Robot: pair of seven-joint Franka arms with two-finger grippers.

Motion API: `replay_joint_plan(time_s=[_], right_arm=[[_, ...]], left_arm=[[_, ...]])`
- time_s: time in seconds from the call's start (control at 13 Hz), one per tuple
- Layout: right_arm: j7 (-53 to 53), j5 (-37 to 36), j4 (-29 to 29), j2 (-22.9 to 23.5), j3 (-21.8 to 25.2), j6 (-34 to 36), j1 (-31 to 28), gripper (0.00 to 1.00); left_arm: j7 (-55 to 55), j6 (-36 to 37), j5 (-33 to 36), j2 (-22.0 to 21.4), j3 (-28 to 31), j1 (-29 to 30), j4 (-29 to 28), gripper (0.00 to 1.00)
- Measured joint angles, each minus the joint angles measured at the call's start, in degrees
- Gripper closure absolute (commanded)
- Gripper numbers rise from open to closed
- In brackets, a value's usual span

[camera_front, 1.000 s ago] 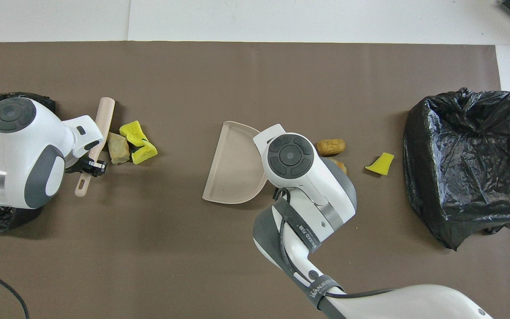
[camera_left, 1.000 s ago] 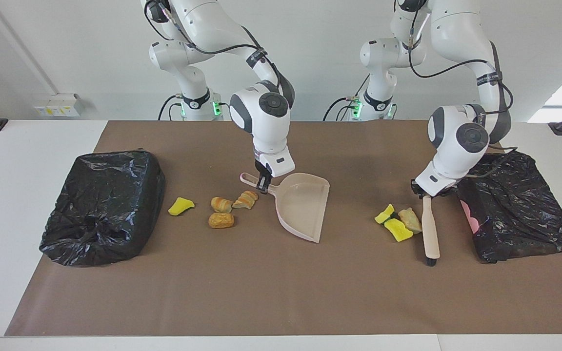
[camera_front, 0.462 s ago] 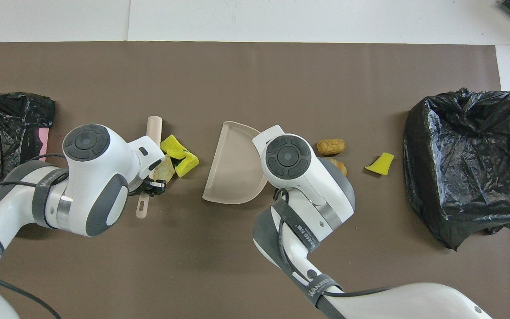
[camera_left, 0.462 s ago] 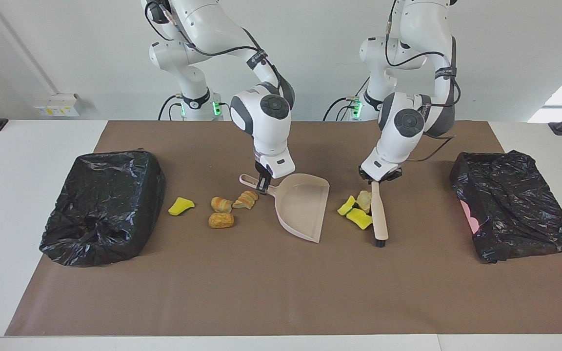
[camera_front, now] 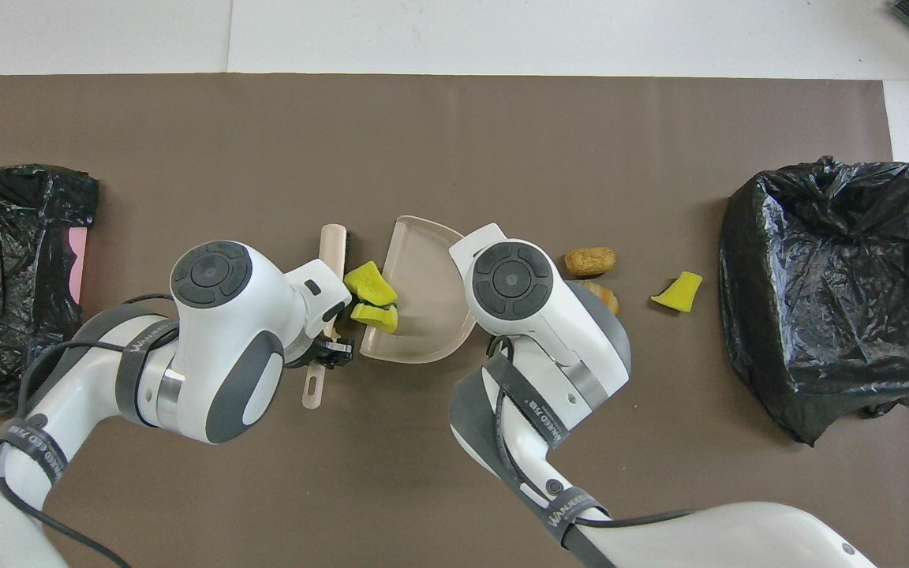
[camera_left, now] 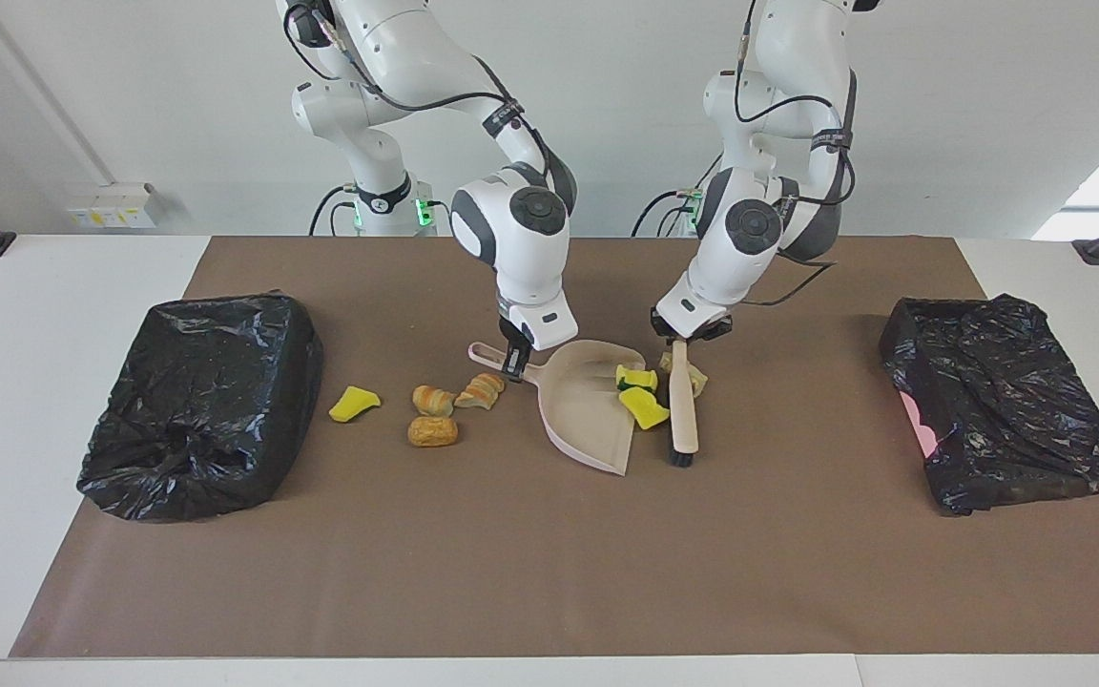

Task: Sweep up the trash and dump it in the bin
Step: 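Sweep the sponges and stones into the dustpan with the left gripper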

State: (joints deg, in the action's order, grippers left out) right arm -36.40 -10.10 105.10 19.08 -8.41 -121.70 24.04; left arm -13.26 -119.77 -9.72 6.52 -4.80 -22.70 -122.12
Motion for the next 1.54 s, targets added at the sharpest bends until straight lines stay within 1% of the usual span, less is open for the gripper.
replay_joint_plan(time_s=[0.23, 0.46, 0.54, 0.62, 0.77, 0.85, 0.92, 1.0, 1.15, 1.23, 1.38, 1.54], right_arm=[[0.0, 0.0, 0.0, 0.0, 0.0, 0.0, 0.0, 1.0], [-1.3, -0.9, 0.0, 0.1, 0.0, 0.0, 0.0, 1.0], [-2.3, -1.5, 0.0, 0.1, 0.0, 0.0, 0.0, 1.0], [-3.1, -2.4, 0.0, 0.1, 0.0, 0.0, -0.1, 1.0], [-6.1, -3.8, 0.0, 0.1, 0.0, 0.0, -0.1, 1.0], [-7.5, -4.0, 0.0, 0.1, 0.0, 0.0, -0.2, 1.0], [-8.9, -4.1, 0.0, 0.1, 0.0, 0.0, -0.2, 1.0], [-9.9, -4.2, 0.0, 0.1, 0.1, 0.0, -0.2, 1.0], [-10.3, -4.4, 0.0, 0.2, 0.1, 0.0, -0.2, 1.0], [-10.3, -4.4, 0.0, 0.2, 0.1, 0.0, -0.2, 1.0], [-10.3, -4.4, 0.0, 0.2, 0.1, 0.0, -0.2, 1.0], [-10.3, -4.4, 0.0, 0.2, 0.1, -0.3, -0.2, 1.0]], left_arm=[[-0.1, -1.7, -4.3, 0.0, -0.1, -3.1, 0.9, 1.0], [-4.2, -0.6, -4.9, -0.8, 1.0, -2.6, 3.0, 1.0], [-6.6, 1.9, -4.8, -1.6, 1.4, -1.1, 3.6, 1.0], [-8.5, 6.0, -4.8, -2.8, 1.6, 0.6, 4.2, 1.0], [-13.8, 16.6, -2.6, -5.9, 2.0, 3.9, 4.4, 1.0], [-16.1, 19.4, -1.6, -7.4, 2.1, 4.7, 3.5, 1.0], [-17.5, 19.8, -1.2, -8.9, 2.1, 4.8, 1.3, 1.0], [-18.1, 18.7, -1.1, -10.5, 1.8, 4.7, -1.8, 1.0], [-18.2, 11.2, -1.1, -12.7, 1.3, 3.8, -8.6, 1.0], [-18.2, 8.3, -1.1, -12.8, 1.1, 2.6, -10.5, 1.0], [-17.5, 4.3, -1.1, -12.4, 0.8, 0.1, -12.0, 1.0], [-15.2, -0.4, -1.5, -11.8, 0.6, -2.0, -12.1, 1.0]])
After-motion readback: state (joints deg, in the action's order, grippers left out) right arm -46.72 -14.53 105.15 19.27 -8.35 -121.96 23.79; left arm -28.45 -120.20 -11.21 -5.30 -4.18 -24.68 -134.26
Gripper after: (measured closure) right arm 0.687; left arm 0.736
